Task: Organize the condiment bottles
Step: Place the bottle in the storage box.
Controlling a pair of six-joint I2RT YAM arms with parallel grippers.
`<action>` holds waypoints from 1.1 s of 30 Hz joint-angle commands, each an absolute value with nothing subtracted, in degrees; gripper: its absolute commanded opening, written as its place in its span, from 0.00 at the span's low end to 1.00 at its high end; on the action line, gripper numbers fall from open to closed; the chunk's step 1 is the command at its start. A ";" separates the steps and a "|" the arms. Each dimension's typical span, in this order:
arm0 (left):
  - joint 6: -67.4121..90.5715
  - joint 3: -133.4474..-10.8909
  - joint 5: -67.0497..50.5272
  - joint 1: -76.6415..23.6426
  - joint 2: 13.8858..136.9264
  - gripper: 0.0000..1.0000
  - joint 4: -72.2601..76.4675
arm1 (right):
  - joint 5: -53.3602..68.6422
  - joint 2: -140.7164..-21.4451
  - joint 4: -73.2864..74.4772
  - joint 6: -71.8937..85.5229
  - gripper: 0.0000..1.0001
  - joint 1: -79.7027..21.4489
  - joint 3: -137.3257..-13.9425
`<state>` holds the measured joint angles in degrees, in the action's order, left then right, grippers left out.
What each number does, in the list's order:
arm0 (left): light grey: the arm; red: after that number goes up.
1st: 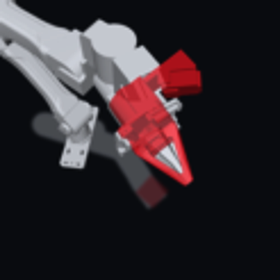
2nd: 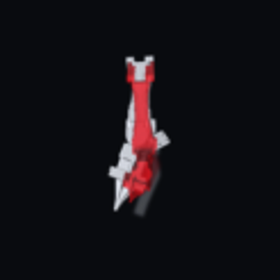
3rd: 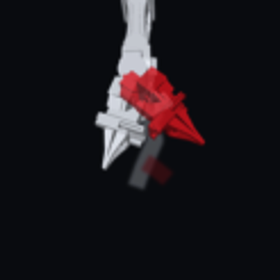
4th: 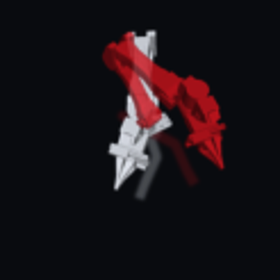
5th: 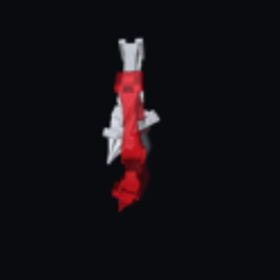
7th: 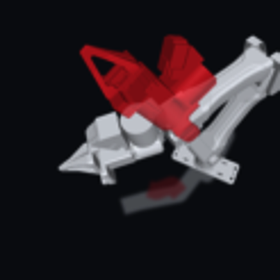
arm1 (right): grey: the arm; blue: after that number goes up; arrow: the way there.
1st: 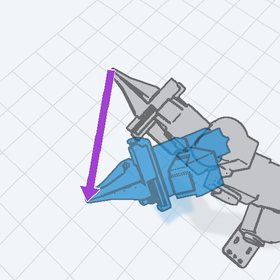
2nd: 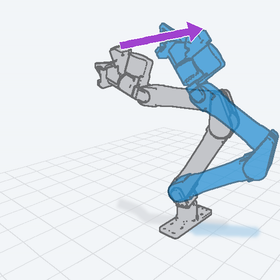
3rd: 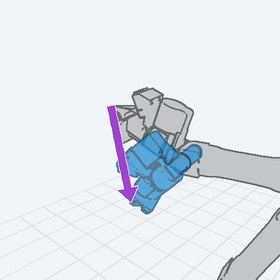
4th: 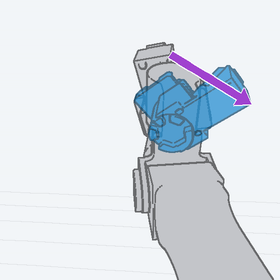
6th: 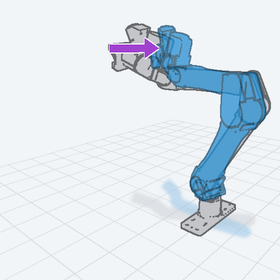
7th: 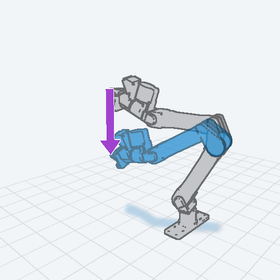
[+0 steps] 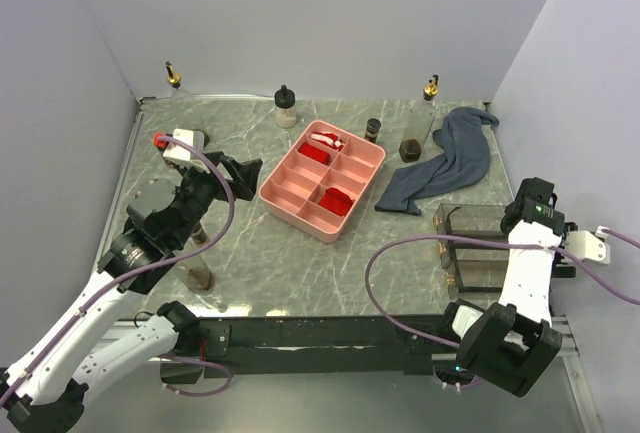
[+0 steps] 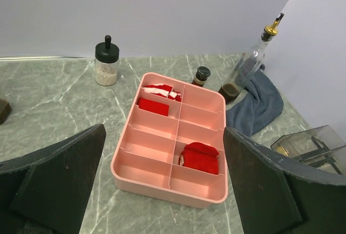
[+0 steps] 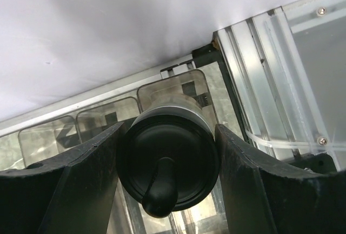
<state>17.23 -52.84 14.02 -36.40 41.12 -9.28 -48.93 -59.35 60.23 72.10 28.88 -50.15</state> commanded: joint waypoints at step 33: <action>16.26 -52.91 15.73 -36.12 40.43 0.97 -7.38 | -53.26 -64.43 53.35 75.41 0.87 31.73 -48.78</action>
<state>17.19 -52.82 14.87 -36.40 41.34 -9.28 -49.08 -66.74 55.05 75.20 31.20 -47.24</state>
